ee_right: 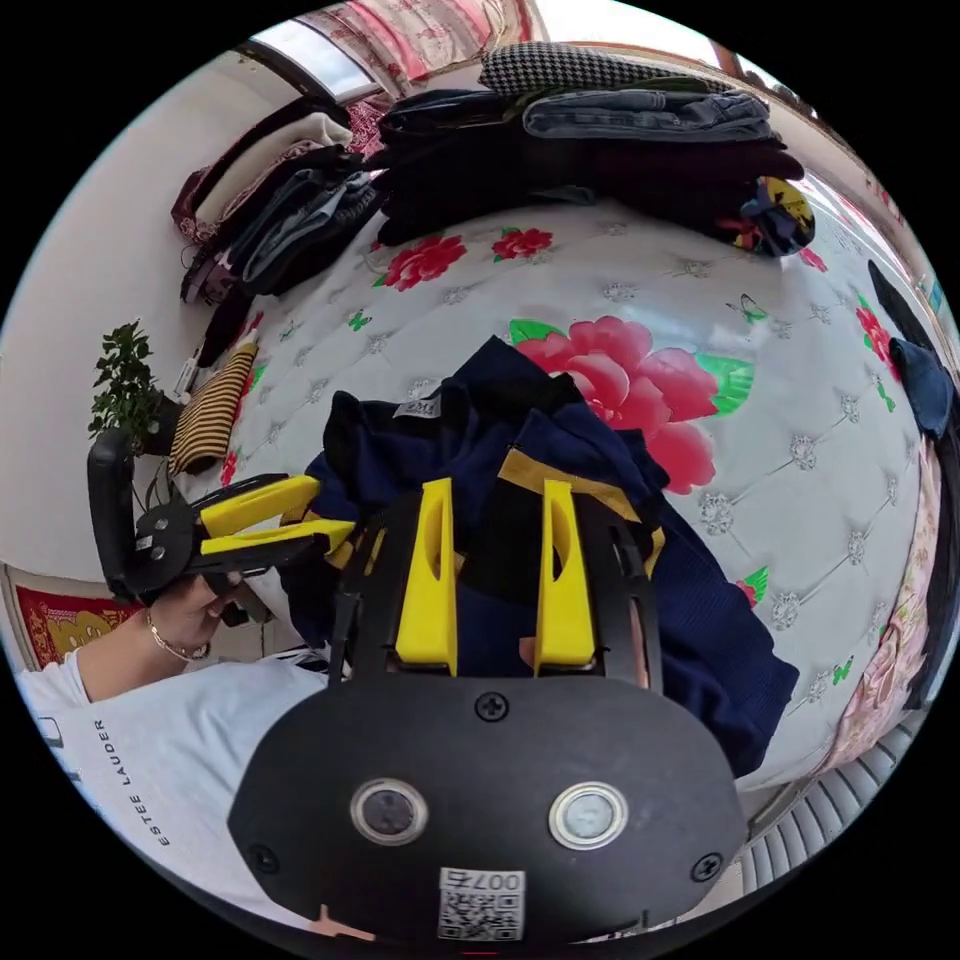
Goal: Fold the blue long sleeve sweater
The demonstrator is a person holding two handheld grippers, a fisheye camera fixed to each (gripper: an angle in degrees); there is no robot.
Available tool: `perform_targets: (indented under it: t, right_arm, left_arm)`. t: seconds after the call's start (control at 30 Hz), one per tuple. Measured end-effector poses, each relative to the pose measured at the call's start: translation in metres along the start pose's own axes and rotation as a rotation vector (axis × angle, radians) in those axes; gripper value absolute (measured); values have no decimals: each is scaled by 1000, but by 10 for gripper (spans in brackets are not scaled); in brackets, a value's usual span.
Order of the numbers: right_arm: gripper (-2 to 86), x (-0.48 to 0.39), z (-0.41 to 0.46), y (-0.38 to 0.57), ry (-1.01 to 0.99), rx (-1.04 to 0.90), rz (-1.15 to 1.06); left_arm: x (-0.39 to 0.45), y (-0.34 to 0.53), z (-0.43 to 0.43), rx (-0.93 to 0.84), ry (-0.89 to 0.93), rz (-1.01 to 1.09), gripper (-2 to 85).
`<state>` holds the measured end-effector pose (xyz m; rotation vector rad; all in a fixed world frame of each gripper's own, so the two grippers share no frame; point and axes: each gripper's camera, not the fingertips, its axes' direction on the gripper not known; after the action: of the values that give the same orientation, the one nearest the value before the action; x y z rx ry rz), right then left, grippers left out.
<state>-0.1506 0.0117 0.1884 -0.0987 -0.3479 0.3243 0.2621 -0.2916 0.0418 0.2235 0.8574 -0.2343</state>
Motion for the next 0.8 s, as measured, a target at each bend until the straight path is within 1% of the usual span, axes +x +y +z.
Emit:
perform_targets:
  t: [0.03,0.07,0.13,0.2,0.27,0.3,0.33,0.37,0.43,0.47,0.5,0.57,0.6,0.67,0.7,0.77,0.8]
  right_arm:
    - [76,0,16,0,32,-65,9]
    - [68,2,26,4,56,-109,4]
    - [45,2,19,15,97,-80,-39]
    - [23,5,3,24,103,-81,-53]
    - [9,6,-44,45,72,52,-105]
    - [7,7,-57,51,70,87,-103]
    - [4,9,-84,64,60,149,-97]
    - [1,9,-112,78,37,230,-102]
    - [0,6,-151,101,17,350,-105]
    - [-1,5,-175,115,56,414,-78]
    - [-1,5,-187,122,63,441,-75]
    - [-2,8,-235,154,67,567,-55]
    - [-2,8,-246,162,68,601,-50]
    - [-2,3,-291,197,121,730,-20]
    - [-2,0,-303,207,132,766,-18]
    - [-2,-13,-352,254,173,950,-23]
    - [-2,-18,-363,266,181,1001,-27]
  left_arm:
    - [-3,3,12,-45,-67,8,80]
    - [-11,12,13,-36,-38,17,65]
    - [-27,30,4,13,28,-5,21]
    - [-45,48,-8,17,42,-21,10]
    - [-72,78,-40,102,48,-67,2]
    - [-80,85,-49,121,53,-88,1]
    - [-94,98,-68,164,95,-126,-1]
    - [-105,112,-90,248,164,-155,-2]
    - [-112,127,-123,357,220,-186,-4]
    - [-112,134,-144,410,177,-202,-4]
    - [-110,137,-155,438,163,-195,-4]
    - [-105,151,-200,579,159,-160,-5]
    - [-103,154,-211,610,164,-153,-5]
    - [-93,172,-257,738,151,-102,-5]
    - [-89,178,-270,769,148,-84,-5]
    - [-66,210,-323,938,120,24,-6]
    - [-60,219,-335,981,114,55,-6]
